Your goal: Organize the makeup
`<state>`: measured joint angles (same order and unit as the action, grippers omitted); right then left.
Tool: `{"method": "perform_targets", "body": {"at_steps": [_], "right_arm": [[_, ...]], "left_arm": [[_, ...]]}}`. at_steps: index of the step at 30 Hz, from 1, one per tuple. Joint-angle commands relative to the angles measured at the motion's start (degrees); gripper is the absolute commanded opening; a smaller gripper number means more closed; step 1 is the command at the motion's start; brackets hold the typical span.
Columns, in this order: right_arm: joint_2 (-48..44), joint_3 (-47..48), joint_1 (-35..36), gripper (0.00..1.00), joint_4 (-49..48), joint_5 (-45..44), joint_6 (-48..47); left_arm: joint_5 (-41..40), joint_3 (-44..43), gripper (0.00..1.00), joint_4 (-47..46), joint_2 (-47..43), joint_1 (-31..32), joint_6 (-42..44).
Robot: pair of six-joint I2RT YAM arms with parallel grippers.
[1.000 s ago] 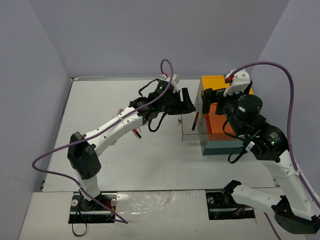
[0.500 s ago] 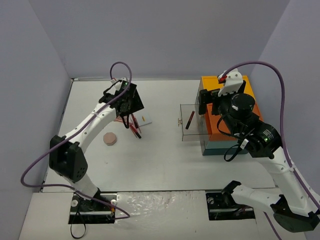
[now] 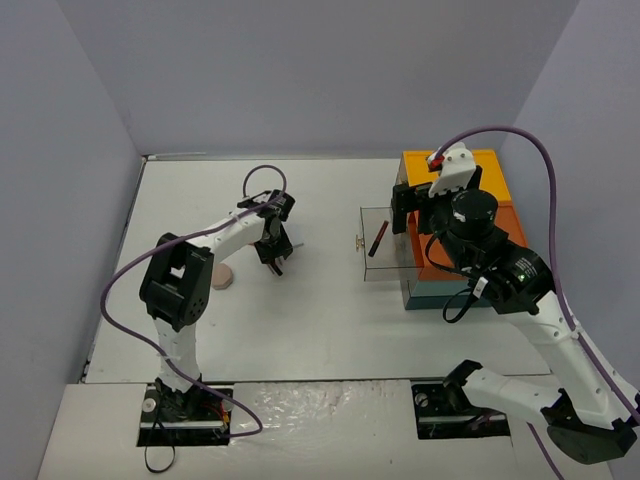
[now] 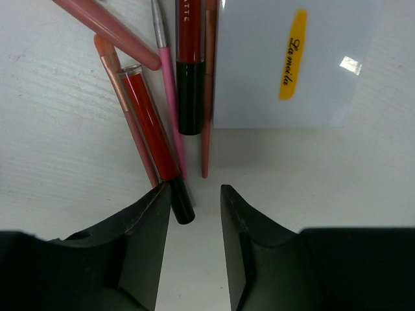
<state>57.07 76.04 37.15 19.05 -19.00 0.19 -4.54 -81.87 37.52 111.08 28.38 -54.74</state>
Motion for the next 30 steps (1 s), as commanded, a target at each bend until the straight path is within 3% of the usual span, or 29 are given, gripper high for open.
{"method": "perform_targets", "body": {"at_steps": [1, 12, 23, 30], "right_arm": [[-1.04, -0.06, -0.36, 1.0, -4.55, -0.33, 1.08], [-0.67, -0.91, -0.41, 1.0, -4.55, -0.1, 1.12], [-1.12, -1.26, -0.41, 1.0, -4.62, 0.2, 1.04], [-0.8, -1.34, -0.41, 1.0, -4.55, 0.39, 1.04]], "left_arm": [[-0.48, -0.31, 0.32, 0.15, -1.13, -0.21, -2.39], [-0.02, 2.54, 0.3, -0.11, -0.74, -0.45, -3.5], [-0.2, 4.75, 0.17, 0.82, -3.52, -0.43, -4.26], [-0.47, 7.27, 0.14, 1.65, -6.69, -0.52, -4.17]]}}
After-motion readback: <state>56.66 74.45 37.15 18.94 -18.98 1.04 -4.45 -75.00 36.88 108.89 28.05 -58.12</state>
